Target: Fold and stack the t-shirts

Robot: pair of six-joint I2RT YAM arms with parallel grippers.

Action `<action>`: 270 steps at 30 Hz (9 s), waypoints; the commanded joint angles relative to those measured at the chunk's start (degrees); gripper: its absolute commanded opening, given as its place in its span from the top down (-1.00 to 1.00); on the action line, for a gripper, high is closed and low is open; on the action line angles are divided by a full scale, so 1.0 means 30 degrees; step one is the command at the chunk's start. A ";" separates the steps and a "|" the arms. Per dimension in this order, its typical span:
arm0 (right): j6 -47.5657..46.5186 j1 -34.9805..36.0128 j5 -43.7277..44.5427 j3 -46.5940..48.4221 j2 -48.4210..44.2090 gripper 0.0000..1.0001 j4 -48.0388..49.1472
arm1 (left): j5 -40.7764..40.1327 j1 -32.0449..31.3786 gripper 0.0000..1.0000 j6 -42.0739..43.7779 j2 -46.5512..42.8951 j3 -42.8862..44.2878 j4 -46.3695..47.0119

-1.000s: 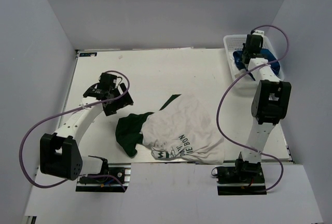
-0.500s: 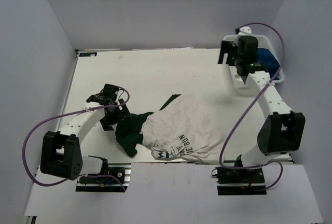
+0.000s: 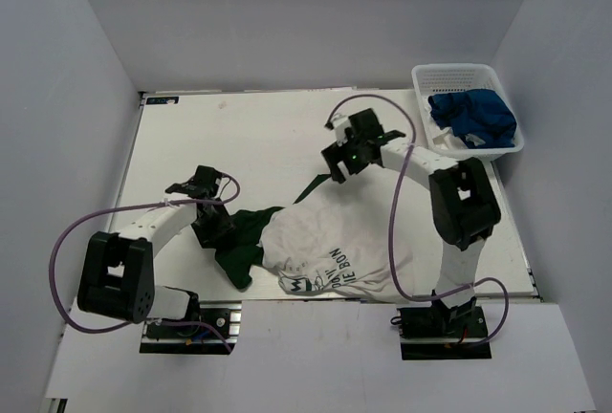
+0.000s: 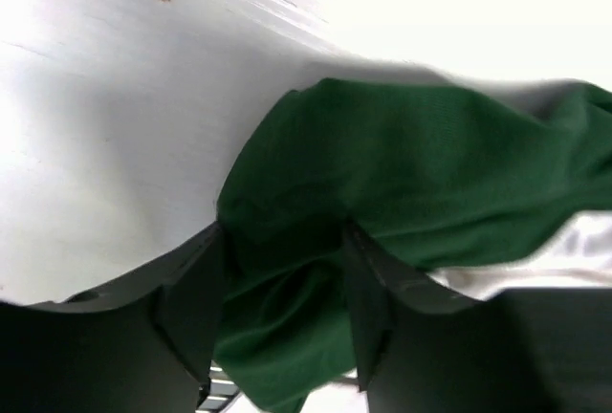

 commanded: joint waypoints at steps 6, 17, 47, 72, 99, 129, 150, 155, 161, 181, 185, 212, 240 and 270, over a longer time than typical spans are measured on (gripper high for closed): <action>-0.1258 0.2332 0.0651 0.1745 0.2339 -0.81 -0.0646 | -0.0206 -0.0078 0.33 0.0152 0.1794 0.0325 0.0987; 0.0793 0.3037 0.3587 0.1570 0.2406 1.00 0.1260 | -0.1670 -0.0078 1.00 0.0152 0.1034 0.2637 0.0140; -0.3100 0.2861 0.6224 0.3795 -1.6290 1.00 0.9934 | 0.0556 0.0274 1.00 0.5279 -0.9396 1.5705 1.0892; 0.5510 0.2216 1.0794 -0.5055 -1.1320 -0.81 0.3612 | -0.3868 0.0274 -1.00 0.0003 -0.2956 0.9460 -0.1144; 1.1491 -0.2822 0.5640 -0.1889 -0.2466 -0.71 -0.0445 | -0.3165 0.1651 -0.82 -0.3246 0.0386 0.0326 0.1072; 1.0468 -0.4785 0.0562 -0.0259 -0.6269 1.00 0.0123 | -0.3308 0.2032 1.00 -0.0551 -0.6523 0.4802 0.3360; 0.6569 -0.5108 0.4965 1.0650 -1.3826 1.00 0.0821 | -0.7823 0.1827 1.00 0.6126 -0.6263 2.1646 0.5848; 0.5866 -0.5079 0.4759 1.1000 -1.5383 1.00 0.1643 | -0.6919 0.1827 1.00 0.7533 -0.6439 2.4255 0.6290; 0.6040 -0.5049 0.3883 1.2113 -1.6729 1.00 0.1496 | -0.6417 0.1827 1.00 0.8763 -0.6439 2.7623 0.6465; 0.6625 -0.5079 0.4138 0.7471 -1.6441 1.00 0.2257 | -0.2078 0.1651 1.00 0.9441 -0.5242 2.2076 1.0741; 0.7094 -0.5079 0.5342 0.4037 -1.3894 1.00 0.3625 | -0.3455 0.1856 1.00 0.9263 -0.2752 1.8849 1.1999; 0.7622 -0.4024 0.0511 0.0549 -0.2866 -0.81 0.0472 | -0.1641 0.1680 -1.00 0.4638 0.7953 1.2798 0.6383; 1.0199 -0.4258 -0.5226 -0.7221 -0.3461 -0.68 0.0175 | -0.3047 0.1915 -1.00 0.0914 0.7419 0.5014 0.5294; 1.0143 -0.5430 -0.2327 0.3528 -0.0064 1.00 -0.1960 | -0.5214 0.1915 -1.00 0.1441 0.8210 0.6184 0.5294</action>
